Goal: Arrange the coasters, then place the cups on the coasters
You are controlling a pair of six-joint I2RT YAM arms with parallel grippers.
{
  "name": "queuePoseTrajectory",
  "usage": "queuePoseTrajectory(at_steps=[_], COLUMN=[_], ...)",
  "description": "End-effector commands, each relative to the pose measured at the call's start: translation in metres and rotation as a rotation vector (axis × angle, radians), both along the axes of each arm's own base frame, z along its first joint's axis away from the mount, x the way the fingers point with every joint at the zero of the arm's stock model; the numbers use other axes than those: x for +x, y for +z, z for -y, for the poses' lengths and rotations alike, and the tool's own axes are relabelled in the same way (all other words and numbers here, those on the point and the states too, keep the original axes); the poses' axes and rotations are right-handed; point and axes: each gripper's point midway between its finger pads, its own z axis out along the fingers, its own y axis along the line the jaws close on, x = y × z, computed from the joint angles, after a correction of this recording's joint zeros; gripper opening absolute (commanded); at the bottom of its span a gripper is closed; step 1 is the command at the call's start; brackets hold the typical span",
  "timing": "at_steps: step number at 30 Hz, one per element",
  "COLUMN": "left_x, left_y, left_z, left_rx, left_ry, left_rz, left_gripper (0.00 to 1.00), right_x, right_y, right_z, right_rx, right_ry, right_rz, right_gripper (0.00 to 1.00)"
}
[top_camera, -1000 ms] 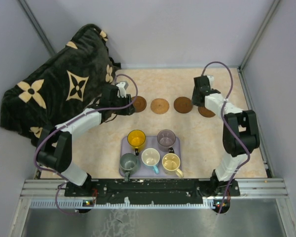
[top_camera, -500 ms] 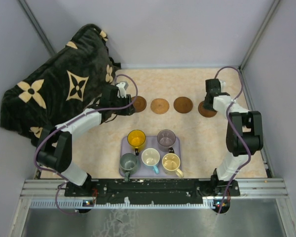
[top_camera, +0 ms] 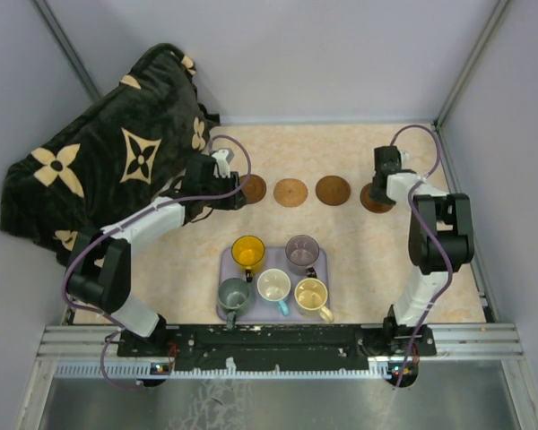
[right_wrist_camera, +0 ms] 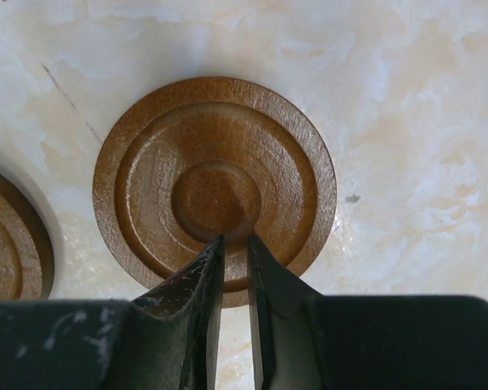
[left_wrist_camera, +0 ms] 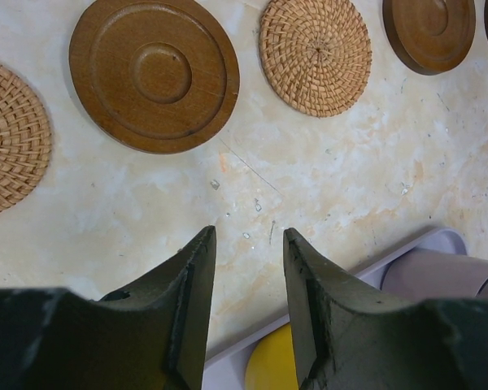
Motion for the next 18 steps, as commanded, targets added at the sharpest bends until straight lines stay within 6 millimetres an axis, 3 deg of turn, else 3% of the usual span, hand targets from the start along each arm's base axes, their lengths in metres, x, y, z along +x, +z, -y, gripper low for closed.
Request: queuePoseTrajectory(at_steps=[1,18], left_x=[0.002,0.005], left_y=[0.001,-0.005], left_z=[0.003,0.001], left_rx=[0.002,0.02], left_ry=[-0.01,-0.002], left_rz=[0.015,0.006], left_gripper=[0.45,0.46], right_x=[0.024,0.046], right_y=[0.013,-0.011], right_z=[0.0,-0.001], right_rx=[0.006,0.004], right_ry=[0.001,0.012], right_rz=[0.068,0.026], right_gripper=[0.19,0.19])
